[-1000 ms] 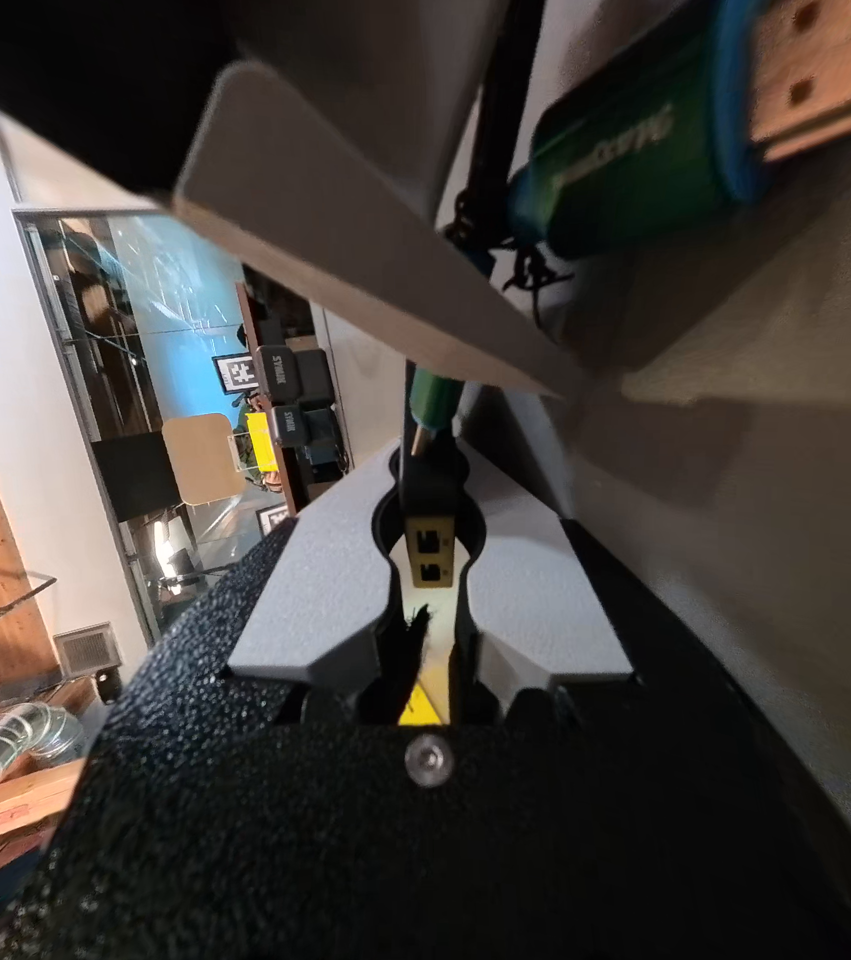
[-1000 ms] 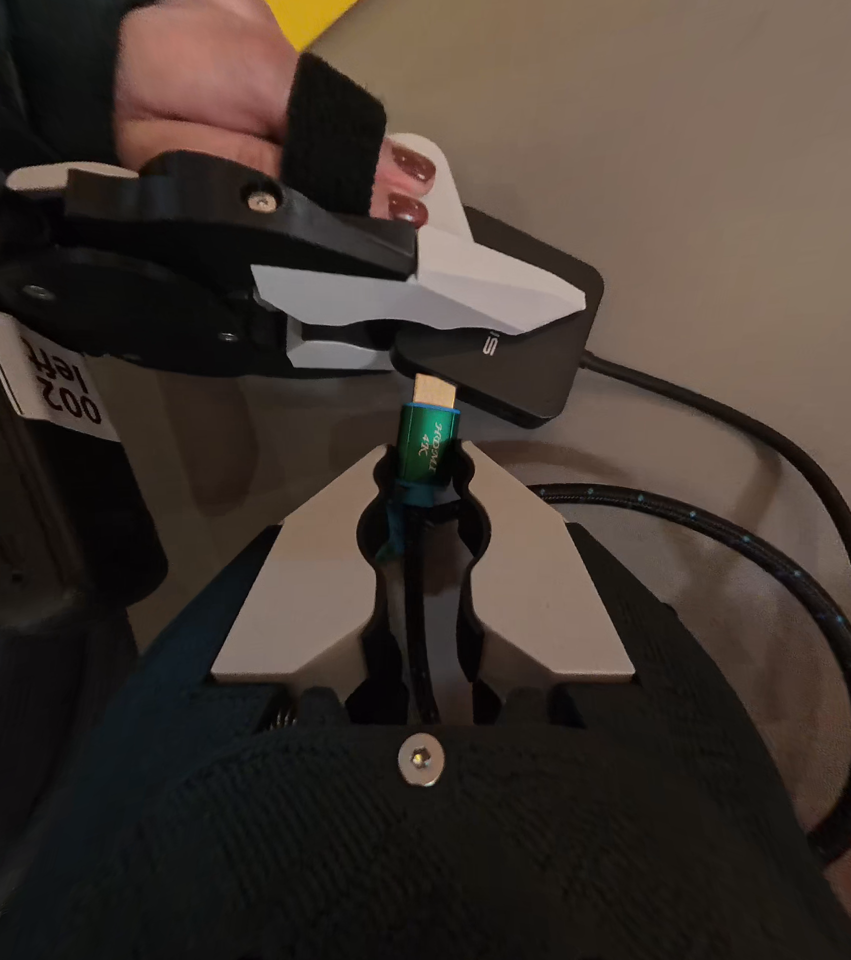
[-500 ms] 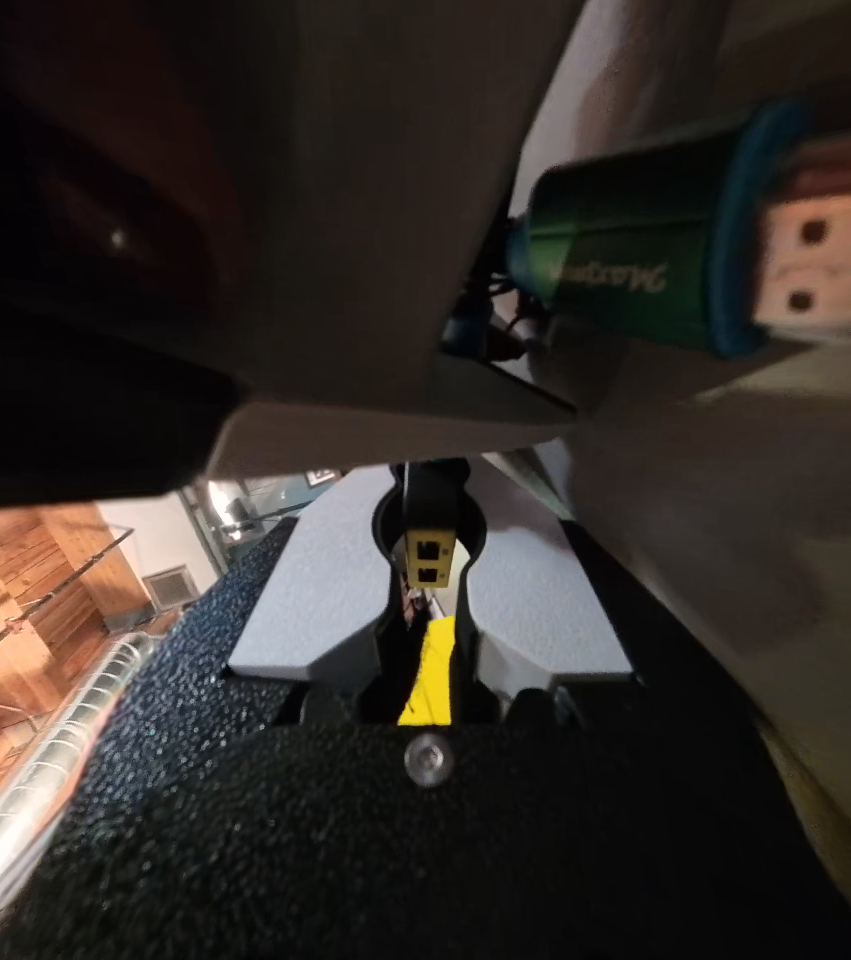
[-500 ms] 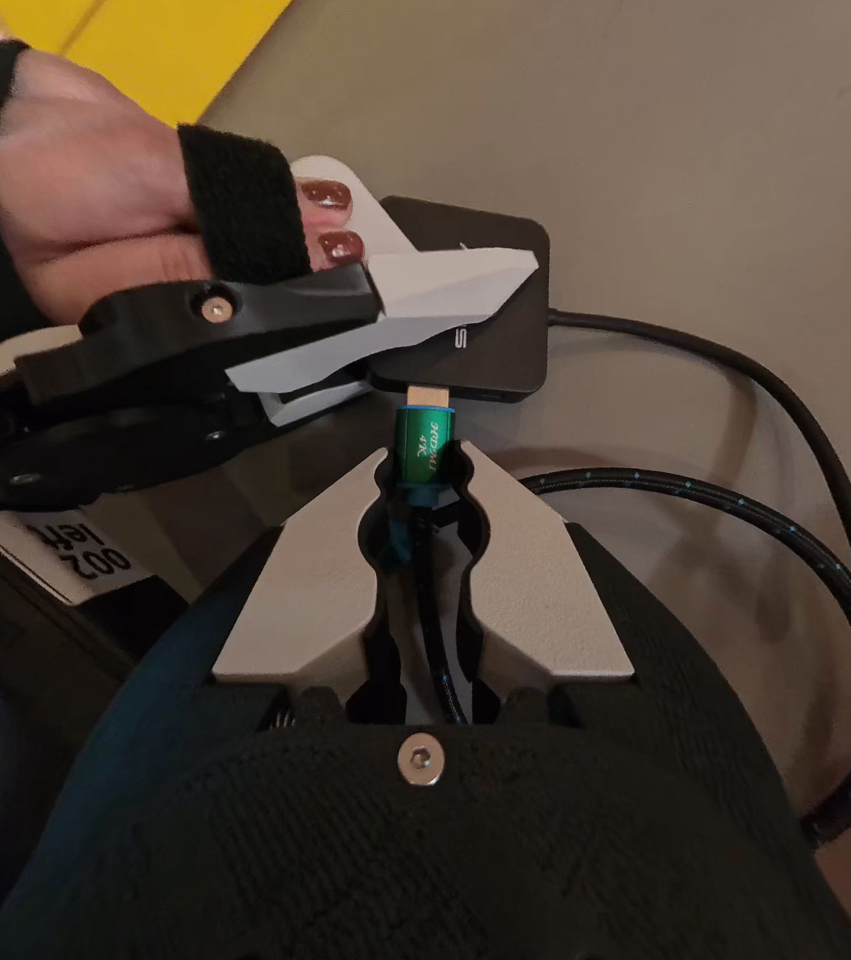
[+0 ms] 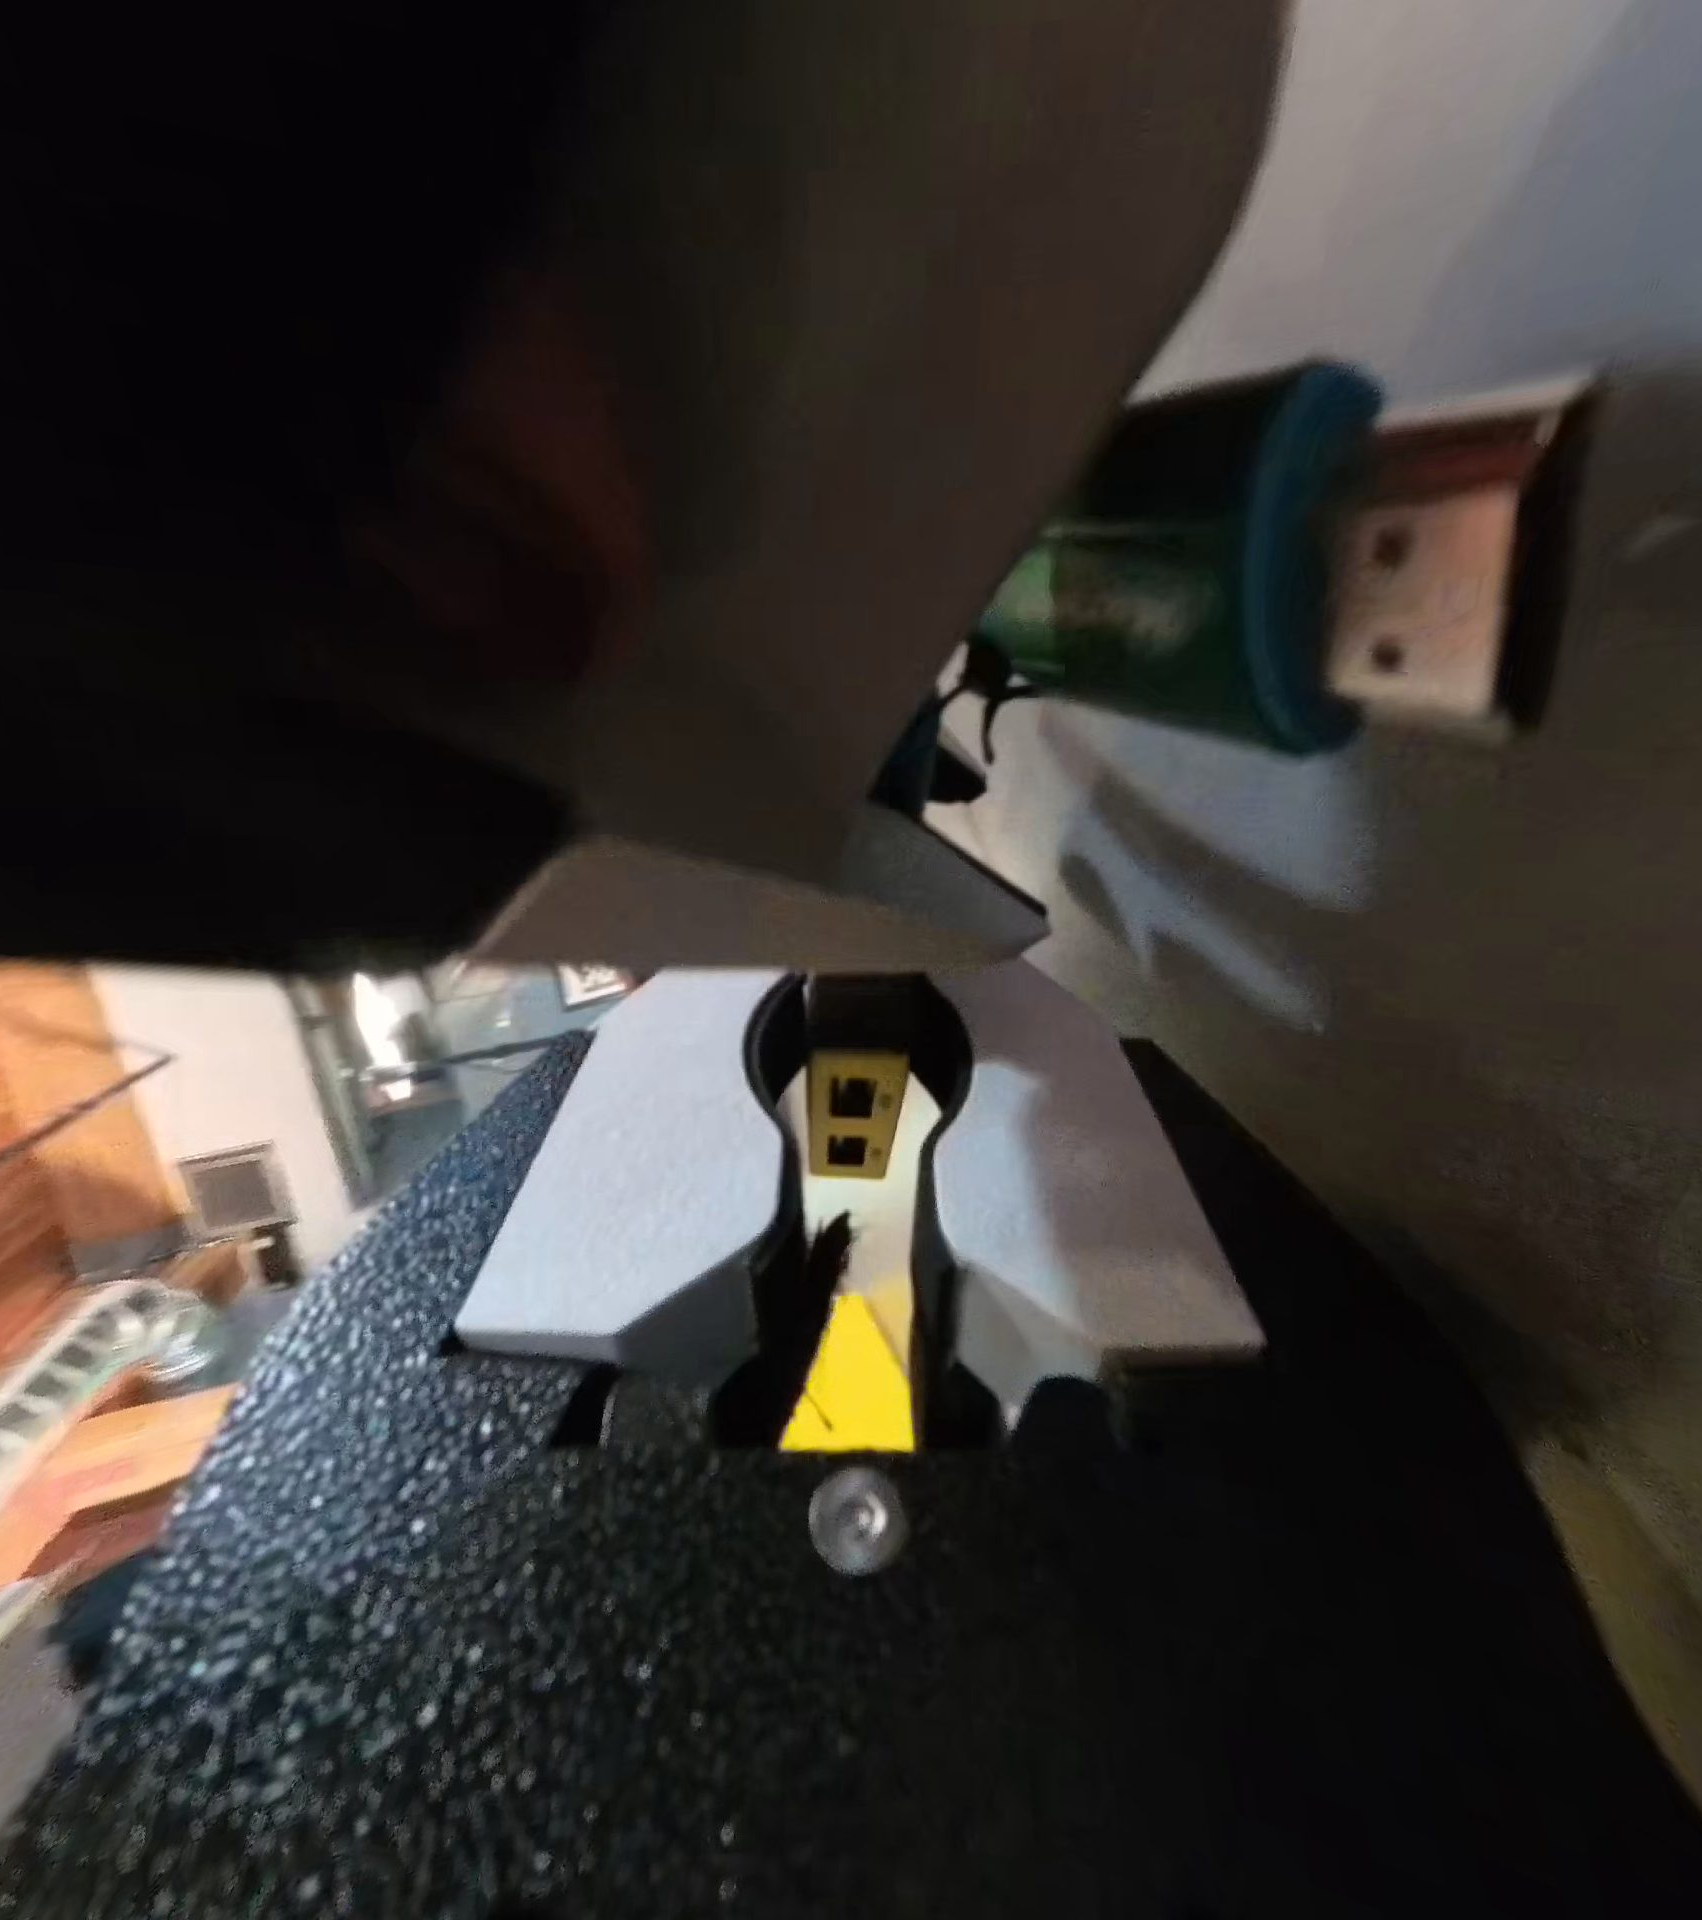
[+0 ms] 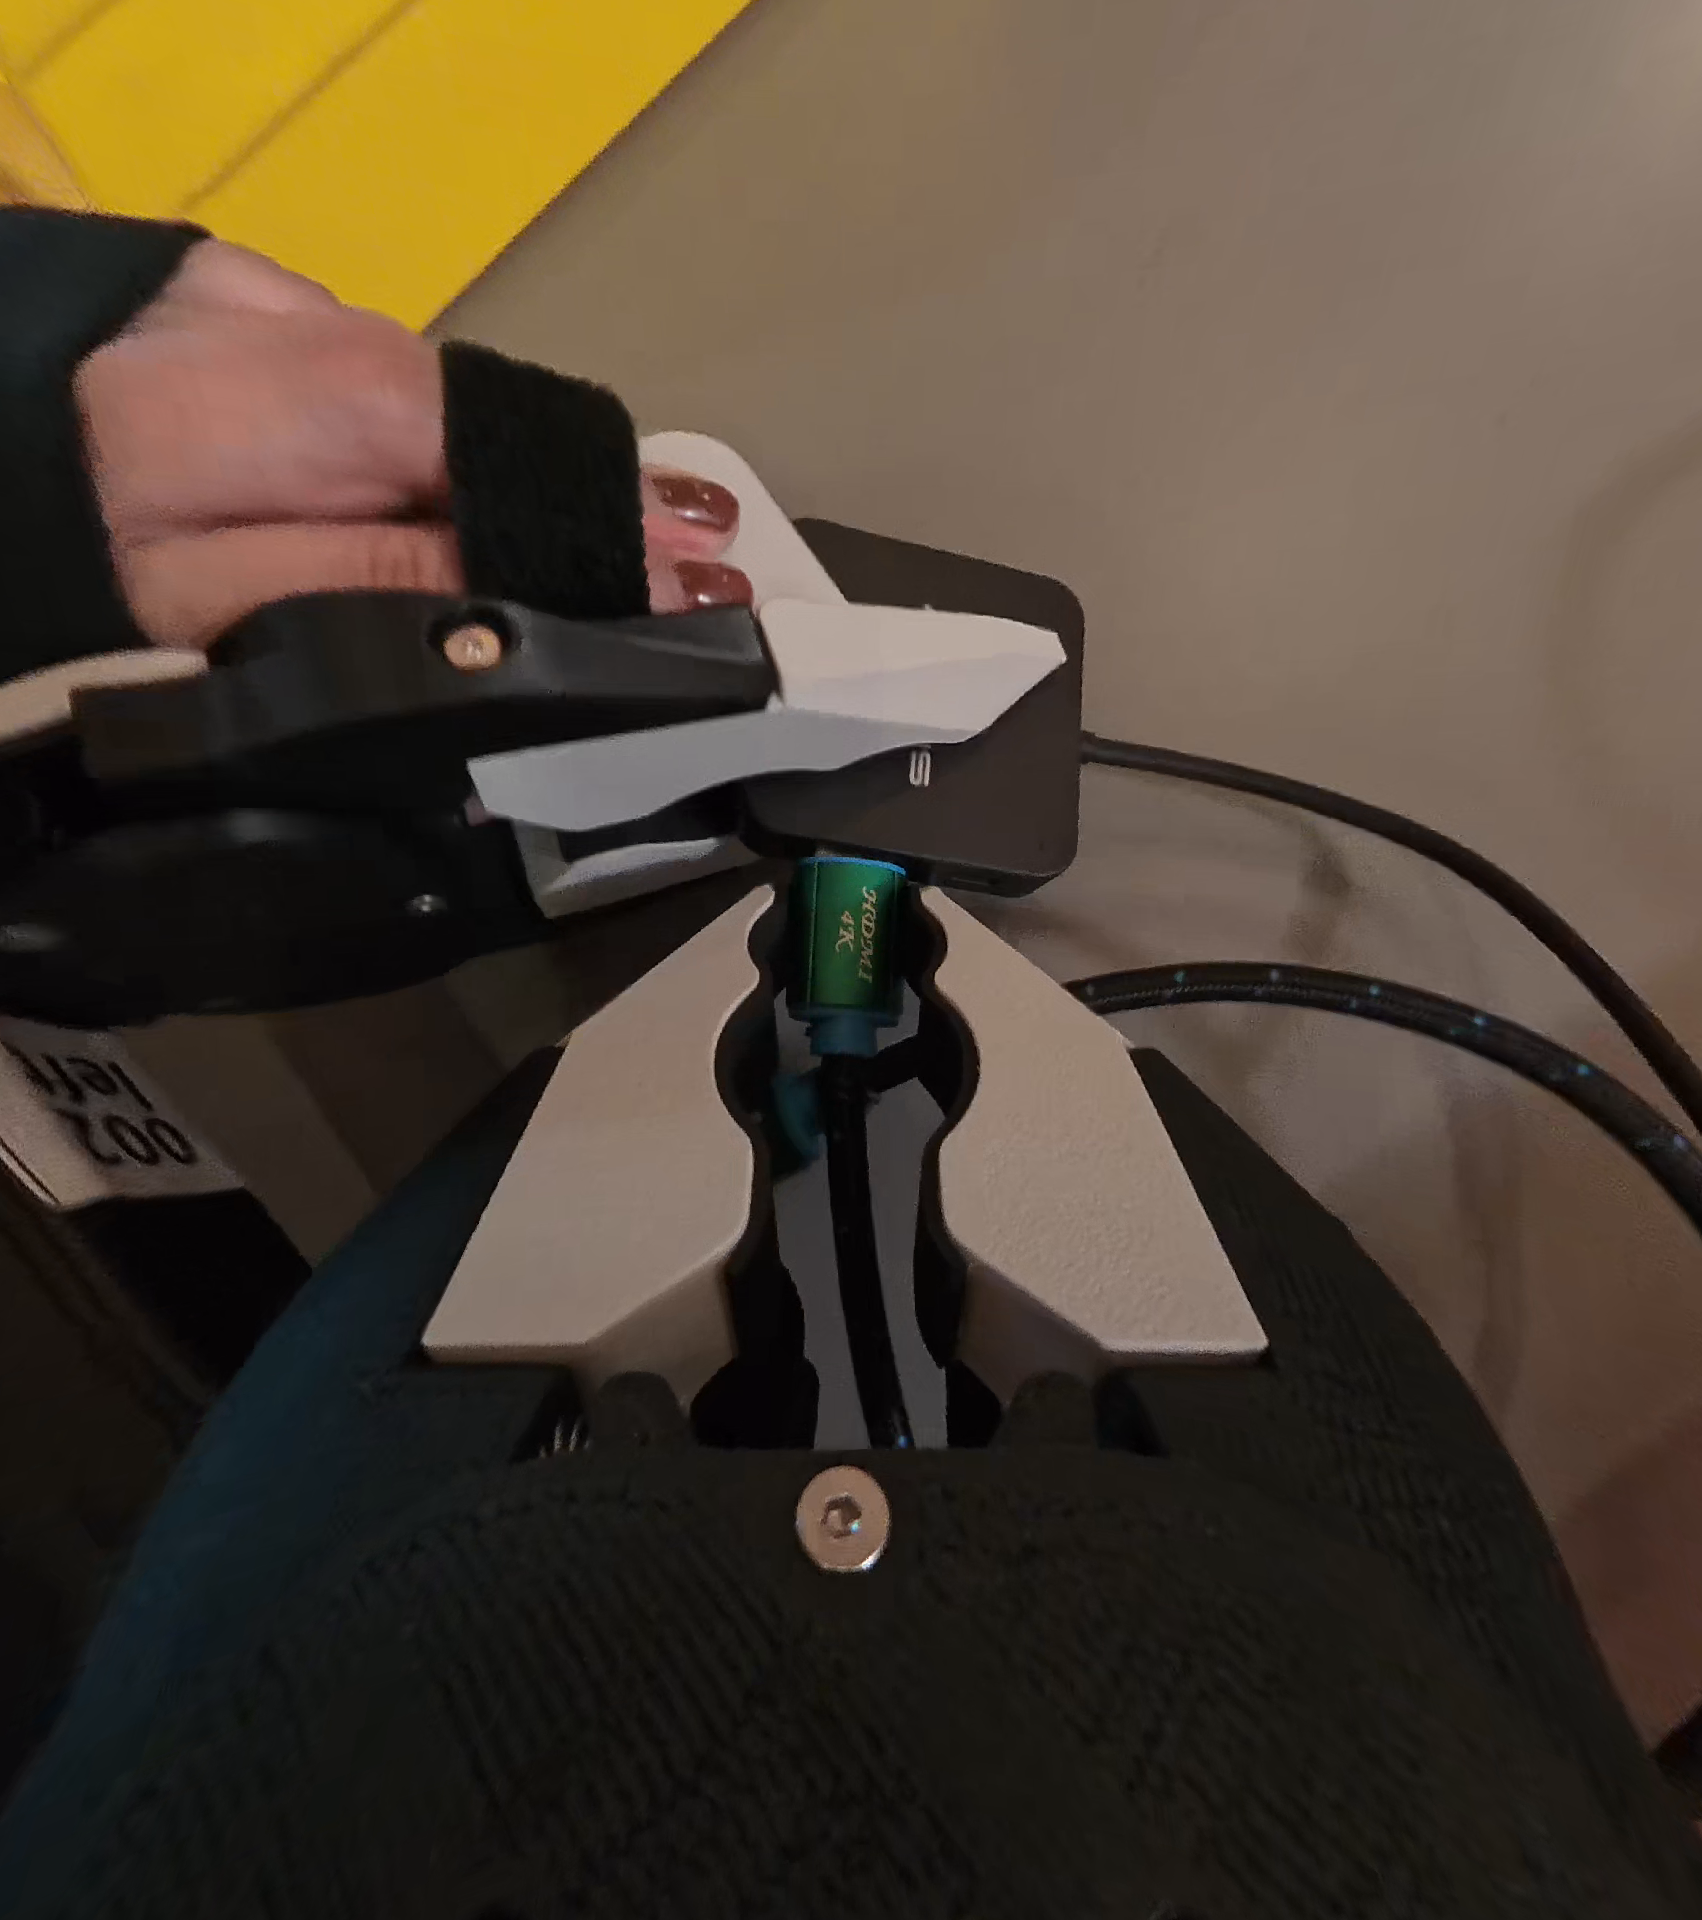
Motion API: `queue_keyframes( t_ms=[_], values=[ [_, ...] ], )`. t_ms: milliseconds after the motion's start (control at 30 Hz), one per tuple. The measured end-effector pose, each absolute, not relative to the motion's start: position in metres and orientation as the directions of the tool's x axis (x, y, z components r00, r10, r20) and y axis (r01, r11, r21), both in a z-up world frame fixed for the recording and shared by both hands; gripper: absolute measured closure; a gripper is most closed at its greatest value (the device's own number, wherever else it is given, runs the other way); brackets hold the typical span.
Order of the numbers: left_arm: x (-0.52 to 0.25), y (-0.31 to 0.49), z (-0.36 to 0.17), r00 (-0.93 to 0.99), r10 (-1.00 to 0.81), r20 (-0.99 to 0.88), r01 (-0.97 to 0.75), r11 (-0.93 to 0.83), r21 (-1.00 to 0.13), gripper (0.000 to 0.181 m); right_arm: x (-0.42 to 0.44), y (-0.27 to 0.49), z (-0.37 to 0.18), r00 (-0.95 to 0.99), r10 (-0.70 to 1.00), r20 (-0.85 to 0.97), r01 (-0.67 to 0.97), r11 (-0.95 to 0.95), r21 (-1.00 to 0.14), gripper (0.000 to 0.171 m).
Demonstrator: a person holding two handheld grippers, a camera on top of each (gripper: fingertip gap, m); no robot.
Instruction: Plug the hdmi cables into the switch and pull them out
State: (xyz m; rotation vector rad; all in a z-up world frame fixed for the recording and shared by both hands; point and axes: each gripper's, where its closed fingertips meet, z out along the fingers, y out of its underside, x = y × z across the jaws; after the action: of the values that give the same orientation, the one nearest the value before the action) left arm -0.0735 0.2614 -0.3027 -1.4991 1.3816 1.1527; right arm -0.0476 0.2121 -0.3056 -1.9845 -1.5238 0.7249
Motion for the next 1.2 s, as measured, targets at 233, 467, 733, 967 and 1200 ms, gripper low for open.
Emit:
queue_keyframes(
  t_ms=[233, 467, 733, 967, 1200],
  values=[
    [-0.082, 0.262, -0.292, 0.028, -0.256, -0.966, -0.996, -0.092, -0.005, 0.17, -0.037, 0.212, -0.286, 0.118, 0.991, 0.068, 0.627, -0.021, -0.778, 0.123],
    [-0.085, 0.263, -0.28, 0.157, -0.24, -0.958, -0.987, -0.076, -0.143, 0.17, -0.008, 0.208, -0.248, 0.087, 0.926, 0.367, 0.551, 0.262, -0.792, 0.112],
    [-0.083, 0.263, -0.285, 0.288, -0.311, -0.906, -0.956, -0.029, -0.293, 0.169, 0.018, 0.22, -0.244, -0.063, 0.509, 0.858, 0.694, 0.64, -0.329, 0.164],
    [-0.077, 0.262, -0.258, 0.578, -0.3, -0.759, -0.791, 0.024, -0.612, 0.128, 0.021, 0.231, -0.205, 0.098, 0.53, 0.843, 0.669, 0.592, -0.45, 0.168],
    [-0.087, 0.262, -0.23, 0.734, -0.245, -0.634, -0.636, 0.081, -0.767, 0.099, 0.048, 0.265, -0.119, 0.337, 0.499, 0.799, 0.576, 0.562, -0.594, 0.168]
  ],
)
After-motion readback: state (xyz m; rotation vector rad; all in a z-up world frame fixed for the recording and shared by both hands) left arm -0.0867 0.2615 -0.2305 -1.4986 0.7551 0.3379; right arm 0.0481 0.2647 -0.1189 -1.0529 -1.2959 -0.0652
